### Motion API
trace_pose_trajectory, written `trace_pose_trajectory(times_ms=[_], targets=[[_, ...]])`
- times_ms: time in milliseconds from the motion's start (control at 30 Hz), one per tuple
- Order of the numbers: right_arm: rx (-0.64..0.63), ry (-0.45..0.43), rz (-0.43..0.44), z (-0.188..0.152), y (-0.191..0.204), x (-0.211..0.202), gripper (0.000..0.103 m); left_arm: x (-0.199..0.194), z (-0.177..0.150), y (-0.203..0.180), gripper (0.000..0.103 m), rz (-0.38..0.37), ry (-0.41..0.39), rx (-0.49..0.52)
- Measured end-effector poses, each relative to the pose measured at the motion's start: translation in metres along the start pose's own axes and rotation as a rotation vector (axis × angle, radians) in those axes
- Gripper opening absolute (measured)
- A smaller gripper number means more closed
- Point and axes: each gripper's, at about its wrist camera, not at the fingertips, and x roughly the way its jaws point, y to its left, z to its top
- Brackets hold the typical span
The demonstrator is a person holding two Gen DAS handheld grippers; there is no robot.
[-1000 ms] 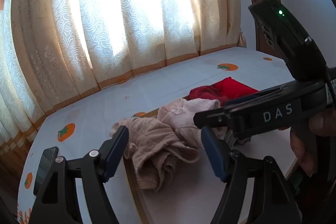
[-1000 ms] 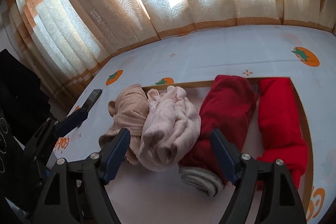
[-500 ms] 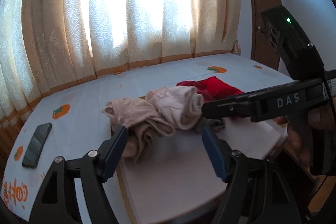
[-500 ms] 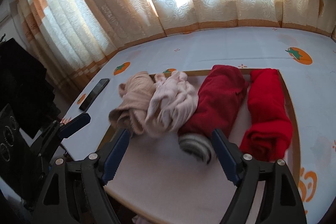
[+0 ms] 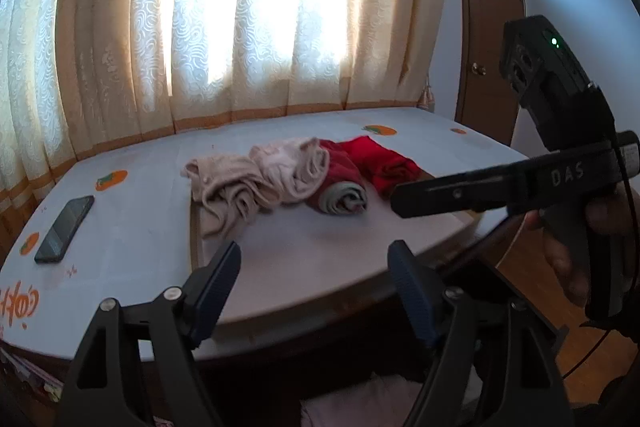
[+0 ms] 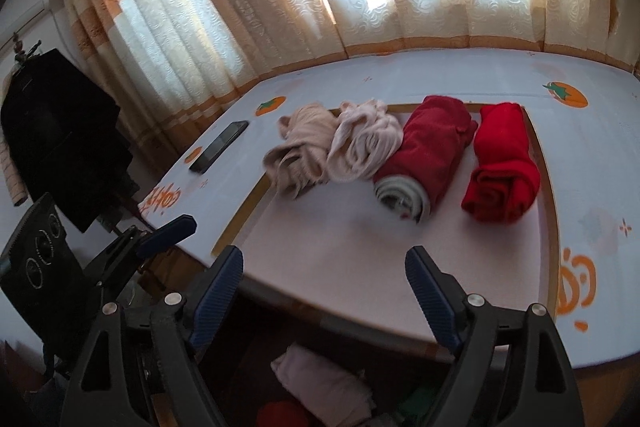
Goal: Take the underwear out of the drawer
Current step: 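Pull both tools back from the tray down toward the open drawer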
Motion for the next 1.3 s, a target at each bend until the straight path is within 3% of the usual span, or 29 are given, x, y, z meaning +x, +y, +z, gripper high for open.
trace_pose_trajectory(times_ms=[500,900,1300], targets=[[-0.004,0.026,0.0,-0.064,-0.002,-0.029,0.086,-0.024,-0.043,-0.022,0.081,0.008,0.024,-0.035],[-0.026,0.073,-0.134,-0.124,-0.035,-0.024,0.087,-0.004,-0.076,-0.019,0.081,0.029,0.13,-0.084],[-0.051,0.115,-0.232,-0.149,-0.067,-0.005,0.087,0.028,-0.095,-0.028,0.082,0.032,0.268,-0.039]])
